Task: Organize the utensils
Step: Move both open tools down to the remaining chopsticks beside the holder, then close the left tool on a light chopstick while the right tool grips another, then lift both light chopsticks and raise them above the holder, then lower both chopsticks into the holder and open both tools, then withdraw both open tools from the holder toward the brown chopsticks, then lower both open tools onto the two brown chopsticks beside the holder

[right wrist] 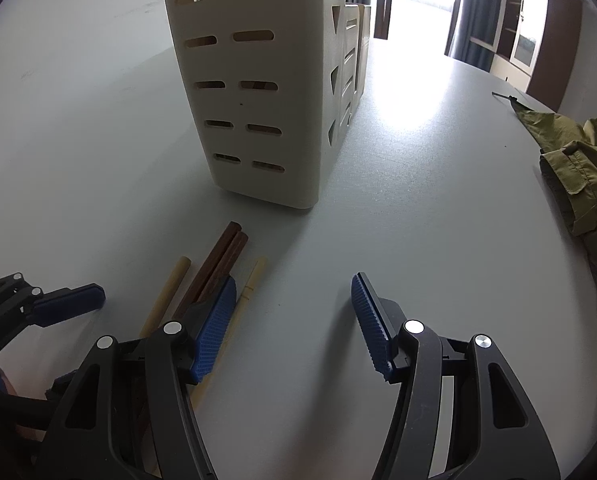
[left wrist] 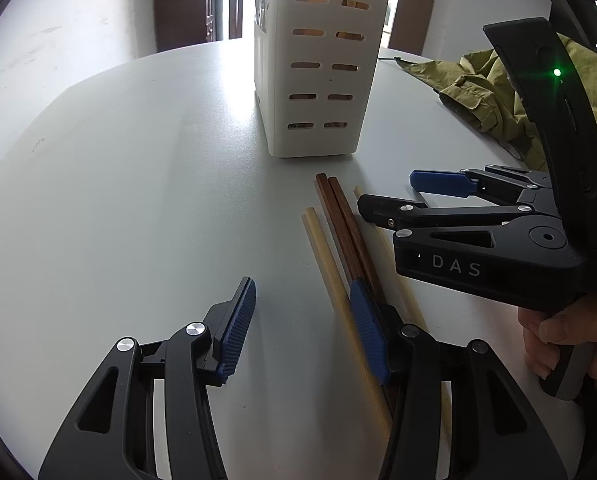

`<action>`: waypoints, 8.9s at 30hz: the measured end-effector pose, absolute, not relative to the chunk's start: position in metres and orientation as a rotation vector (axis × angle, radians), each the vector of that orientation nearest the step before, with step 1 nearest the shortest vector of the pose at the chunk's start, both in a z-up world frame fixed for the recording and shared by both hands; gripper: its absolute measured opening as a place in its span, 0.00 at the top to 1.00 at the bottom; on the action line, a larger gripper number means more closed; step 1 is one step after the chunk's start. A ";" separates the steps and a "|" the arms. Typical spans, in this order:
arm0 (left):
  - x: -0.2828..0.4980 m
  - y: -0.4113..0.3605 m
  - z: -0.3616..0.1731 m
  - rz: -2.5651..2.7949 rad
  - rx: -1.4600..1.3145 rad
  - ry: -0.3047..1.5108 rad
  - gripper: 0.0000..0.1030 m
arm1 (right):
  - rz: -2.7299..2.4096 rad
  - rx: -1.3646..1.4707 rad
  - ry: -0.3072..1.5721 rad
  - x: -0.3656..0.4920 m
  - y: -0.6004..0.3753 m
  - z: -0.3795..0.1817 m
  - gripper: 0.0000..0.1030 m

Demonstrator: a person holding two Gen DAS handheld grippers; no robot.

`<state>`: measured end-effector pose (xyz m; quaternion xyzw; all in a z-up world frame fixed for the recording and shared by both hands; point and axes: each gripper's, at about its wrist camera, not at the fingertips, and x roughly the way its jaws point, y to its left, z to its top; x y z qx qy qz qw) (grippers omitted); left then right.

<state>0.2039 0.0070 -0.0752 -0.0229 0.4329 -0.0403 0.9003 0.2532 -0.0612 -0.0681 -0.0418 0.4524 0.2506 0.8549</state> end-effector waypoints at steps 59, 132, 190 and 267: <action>0.215 0.028 0.045 -0.082 -0.035 0.674 0.94 | 0.619 0.034 0.775 0.239 -0.077 0.030 0.95; 0.189 0.010 0.201 -0.038 -0.116 -0.172 0.95 | 0.669 0.455 -0.283 0.271 -0.138 0.128 0.95; 0.262 0.042 0.126 -0.037 -0.117 0.215 0.81 | 0.614 0.387 -0.100 0.298 -0.120 0.075 0.72; 0.150 0.027 -0.007 0.005 -0.049 0.609 0.55 | 0.534 0.003 0.876 0.253 -0.063 -0.055 0.27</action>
